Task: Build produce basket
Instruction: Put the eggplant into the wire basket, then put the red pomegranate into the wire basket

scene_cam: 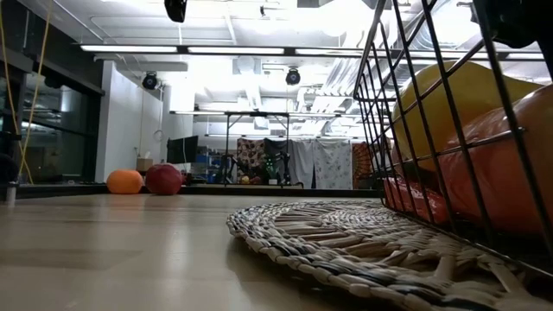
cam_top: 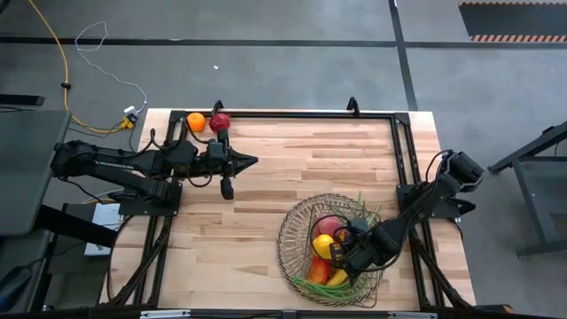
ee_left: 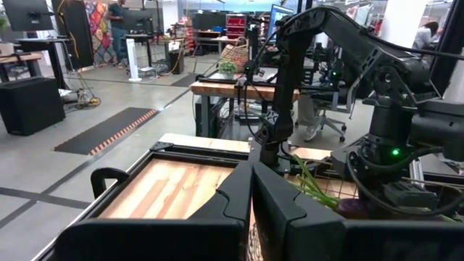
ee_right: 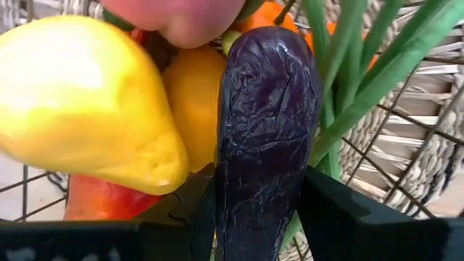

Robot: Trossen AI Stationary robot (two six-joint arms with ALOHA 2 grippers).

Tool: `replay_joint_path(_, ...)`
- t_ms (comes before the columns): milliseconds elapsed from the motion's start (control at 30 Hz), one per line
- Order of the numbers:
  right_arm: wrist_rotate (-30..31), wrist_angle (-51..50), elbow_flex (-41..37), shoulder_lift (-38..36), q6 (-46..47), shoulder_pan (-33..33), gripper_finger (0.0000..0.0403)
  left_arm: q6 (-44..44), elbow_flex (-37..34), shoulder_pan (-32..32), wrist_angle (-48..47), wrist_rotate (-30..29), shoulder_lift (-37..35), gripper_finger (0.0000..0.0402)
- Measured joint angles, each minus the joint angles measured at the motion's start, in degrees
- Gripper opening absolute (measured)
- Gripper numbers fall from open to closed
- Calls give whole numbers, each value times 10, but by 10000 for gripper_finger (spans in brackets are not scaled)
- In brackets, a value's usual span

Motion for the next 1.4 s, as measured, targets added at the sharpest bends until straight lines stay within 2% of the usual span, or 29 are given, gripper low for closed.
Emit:
replay_joint_path(133, -1, -4, 0, 0, 19, 0, 161, -1, 0, 0, 0, -8, 0, 3)
replay_joint_path(233, -1, -4, 0, 0, 21, 0, 178, -1, 0, 0, 0, -13, 0, 3)
replay_joint_path(467, -5, -8, 0, 0, 21, 0, 257, -10, 0, 0, 0, -13, 0, 3)
replay_joint_path(600, -30, -13, 0, -4, 1, 0, 296, -10, 0, 0, 0, -13, 0, 3)
replay_joint_path(767, -41, -13, 0, -41, -30, -2, 309, -10, 0, 0, 0, -13, 0, 3)
replay_joint_path(900, 8, -12, 0, -96, -72, -8, 310, -10, 0, 0, 0, -14, 0, 3)
replay_joint_path(967, 34, -6, 0, -127, -110, -15, 310, -11, 0, 0, 0, -15, 0, 3)
replay_joint_path(1133, 56, -3, 0, -201, -242, -50, 310, -30, 0, 0, 1, -12, 0, 3)
replay_joint_path(1300, 43, 12, 0, -252, -462, -128, 310, -89, 0, 0, 6, 42, 0, 3)
replay_joint_path(1400, 16, 58, 0, -267, -611, -191, 310, -129, 0, 0, 6, 85, -6, 3)
